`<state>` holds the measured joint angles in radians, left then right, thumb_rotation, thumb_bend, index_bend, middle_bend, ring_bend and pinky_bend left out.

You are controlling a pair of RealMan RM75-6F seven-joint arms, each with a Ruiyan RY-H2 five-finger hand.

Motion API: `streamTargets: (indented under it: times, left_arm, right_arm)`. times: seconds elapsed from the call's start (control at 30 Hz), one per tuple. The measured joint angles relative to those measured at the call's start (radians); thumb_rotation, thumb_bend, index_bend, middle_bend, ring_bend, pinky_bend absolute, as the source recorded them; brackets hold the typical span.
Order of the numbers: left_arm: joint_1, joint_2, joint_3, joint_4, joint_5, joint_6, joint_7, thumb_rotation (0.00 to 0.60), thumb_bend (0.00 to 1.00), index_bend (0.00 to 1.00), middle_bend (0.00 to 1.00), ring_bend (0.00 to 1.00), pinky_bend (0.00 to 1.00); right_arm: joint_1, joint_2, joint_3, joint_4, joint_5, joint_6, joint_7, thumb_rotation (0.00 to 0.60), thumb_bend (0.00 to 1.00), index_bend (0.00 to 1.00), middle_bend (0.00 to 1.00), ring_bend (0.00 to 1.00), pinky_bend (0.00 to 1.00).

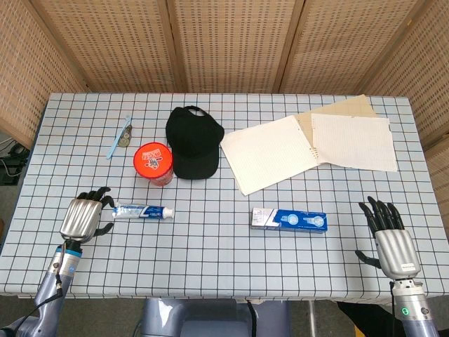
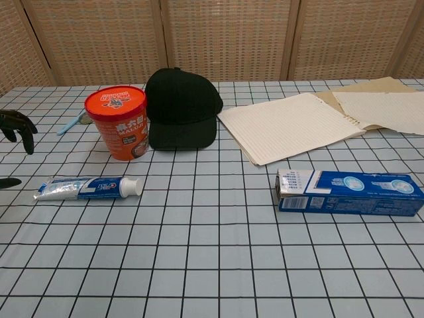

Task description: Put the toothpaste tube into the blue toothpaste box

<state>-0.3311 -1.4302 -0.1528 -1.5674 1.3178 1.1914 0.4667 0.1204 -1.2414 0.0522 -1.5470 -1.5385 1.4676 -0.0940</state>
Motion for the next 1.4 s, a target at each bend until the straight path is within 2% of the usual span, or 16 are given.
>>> streamTargets:
  times: [0.6,0.9,1.4]
  left_arm:
    - [-0.139,-0.146,-0.041,0.0,-0.293,-0.047,0.354,0.6,0.21,0.4,0.22,0.3,0.33]
    - [-0.188,-0.192,-0.039,0.013,-0.382,-0.032,0.416,0.6,0.22,0.41,0.22,0.3,0.34]
    - [-0.24,-0.23,-0.018,0.074,-0.438,-0.028,0.43,0.6,0.22,0.43,0.22,0.3,0.34]
  right_arm:
    - [0.002,0.01,0.003,0.0,0.004,-0.004,0.034,0.6,0.19,0.05,0.0,0.0,0.0]
    - [0.001,0.012,0.002,0.002,-0.002,-0.001,0.049,0.6,0.19,0.05,0.0,0.0,0.0]
    - [0.003,0.01,0.002,0.006,0.003,-0.005,0.054,0.6,0.19,0.05,0.0,0.0,0.0]
